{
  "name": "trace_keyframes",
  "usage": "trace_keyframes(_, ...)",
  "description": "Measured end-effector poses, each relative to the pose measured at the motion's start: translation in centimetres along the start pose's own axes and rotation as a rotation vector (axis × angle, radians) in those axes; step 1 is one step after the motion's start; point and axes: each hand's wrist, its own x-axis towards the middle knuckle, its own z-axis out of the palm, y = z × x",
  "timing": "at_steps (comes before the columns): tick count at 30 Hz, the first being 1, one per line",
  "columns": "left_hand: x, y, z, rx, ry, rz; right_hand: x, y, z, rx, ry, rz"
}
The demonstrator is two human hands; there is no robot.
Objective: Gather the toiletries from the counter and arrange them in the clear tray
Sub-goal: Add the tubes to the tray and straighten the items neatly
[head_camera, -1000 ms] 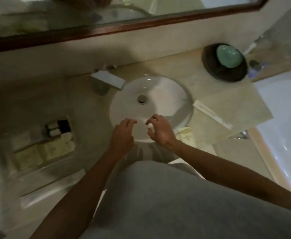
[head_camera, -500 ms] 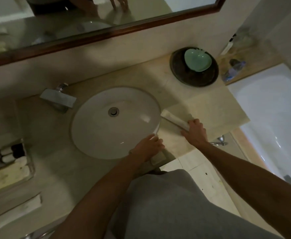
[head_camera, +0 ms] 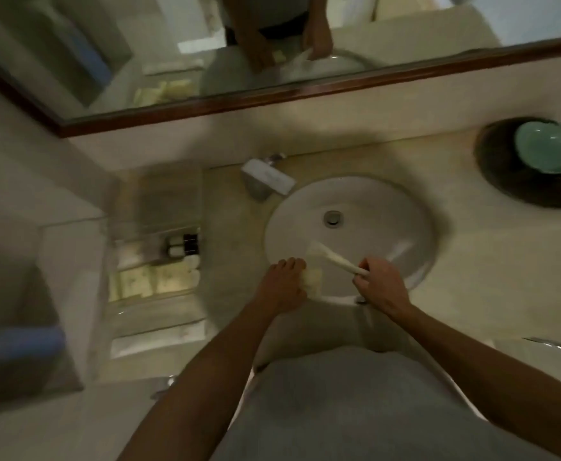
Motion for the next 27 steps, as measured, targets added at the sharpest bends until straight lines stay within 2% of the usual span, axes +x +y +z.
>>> trace_keyframes(8,-12.0,-20.1,-6.6,-0.077,0.145,-0.266,1.2,-19.0,9.4,-0.102,-0.094,-0.301)
trace_keyframes(11,-16.0,-26.4,-8.0,-0.027,0.156,-0.346,1.4,-23.8,11.9,-0.101,-0.085,-0.323)
trace_keyframes(14,-18.3,-30.9,-8.3,0.017,0.155,-0.343,1.3,-26.6,13.3,-0.084,-0.109,-0.326)
trace_keyframes(19,-19.0,-34.0,-6.6,0.090,0.123,-0.285,1.1,-27.6,14.0,-0.095,-0.079,-0.284)
trace_keyframes(22,-19.1,-33.7,-5.8,0.062,0.151,-0.269,1.3,-29.4,14.2,-0.121,-0.065,-0.357)
trace_keyframes(25,-20.0,-32.7,-5.8,0.013,0.228,-0.317,2.3,-33.5,15.6,-0.148,-0.072,-0.450)
trace_keyframes(27,-21.1,-31.7,-5.6,-0.020,0.322,-0.323,3.3,-35.9,17.0,-0.229,-0.141,-0.484)
